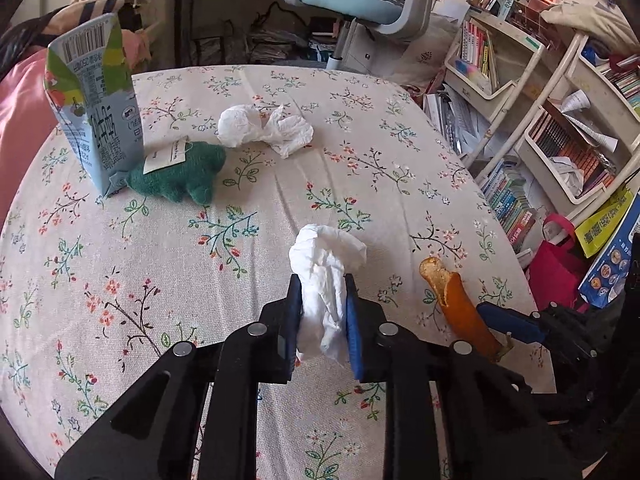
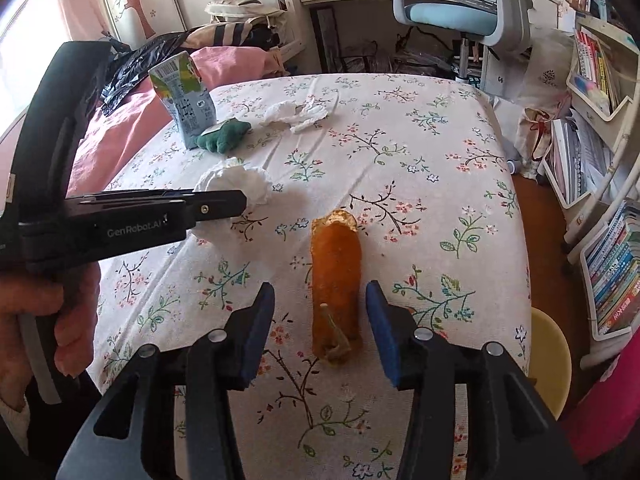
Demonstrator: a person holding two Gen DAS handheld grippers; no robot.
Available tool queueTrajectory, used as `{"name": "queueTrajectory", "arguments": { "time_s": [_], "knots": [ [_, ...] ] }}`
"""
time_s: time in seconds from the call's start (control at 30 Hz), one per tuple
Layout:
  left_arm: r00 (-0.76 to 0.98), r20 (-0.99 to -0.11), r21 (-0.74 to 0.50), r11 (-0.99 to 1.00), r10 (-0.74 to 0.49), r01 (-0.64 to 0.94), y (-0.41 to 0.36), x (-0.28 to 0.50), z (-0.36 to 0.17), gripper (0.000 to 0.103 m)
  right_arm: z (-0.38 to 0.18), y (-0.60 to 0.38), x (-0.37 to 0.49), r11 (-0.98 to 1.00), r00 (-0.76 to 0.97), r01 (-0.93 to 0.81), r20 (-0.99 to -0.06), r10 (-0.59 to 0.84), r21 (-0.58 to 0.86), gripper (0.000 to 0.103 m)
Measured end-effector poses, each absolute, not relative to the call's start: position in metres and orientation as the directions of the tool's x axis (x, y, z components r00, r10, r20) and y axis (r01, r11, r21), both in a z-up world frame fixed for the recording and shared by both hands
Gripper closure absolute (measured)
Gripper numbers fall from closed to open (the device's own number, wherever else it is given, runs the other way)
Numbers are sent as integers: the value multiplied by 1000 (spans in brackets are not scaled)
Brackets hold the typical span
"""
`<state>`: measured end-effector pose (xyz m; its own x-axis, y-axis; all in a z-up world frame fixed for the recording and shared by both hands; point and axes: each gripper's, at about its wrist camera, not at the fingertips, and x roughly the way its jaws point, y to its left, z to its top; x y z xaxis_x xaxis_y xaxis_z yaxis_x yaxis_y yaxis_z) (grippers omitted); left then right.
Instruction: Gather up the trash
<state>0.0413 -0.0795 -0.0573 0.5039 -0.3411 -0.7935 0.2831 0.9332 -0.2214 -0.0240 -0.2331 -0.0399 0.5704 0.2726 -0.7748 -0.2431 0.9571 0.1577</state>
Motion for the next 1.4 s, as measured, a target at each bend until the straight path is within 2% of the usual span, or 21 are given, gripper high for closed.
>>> {"name": "queueTrajectory", "arguments": {
  "time_s": [0.03, 0.07, 0.17, 0.53, 0.77, 1.4],
  "knots": [
    [509, -788, -225, 931, -347, 287, -81, 41, -55, 84, -40, -234, -25, 959, 574, -242, -775, 265, 149, 68],
    [512, -782, -232, 928, -356, 290, -82, 41, -52, 84, -40, -237, -26, 959, 575, -241, -774, 265, 149, 77],
    [517, -772, -241, 923, -370, 301, -88, 41, -48, 84, -39, -243, -31, 961, 585, -232, -768, 262, 151, 81],
    [536, -750, -201, 906, -387, 372, -123, 25, -44, 84, -31, -270, -49, 965, 638, -194, -724, 261, 176, 81],
    [550, -723, -222, 894, -419, 390, -136, 24, -37, 84, -24, -276, -52, 962, 656, -197, -703, 273, 190, 81],
    [555, -721, -180, 886, -414, 428, -153, 22, -38, 84, -23, -284, -55, 965, 664, -184, -700, 262, 187, 81]
  ]
}}
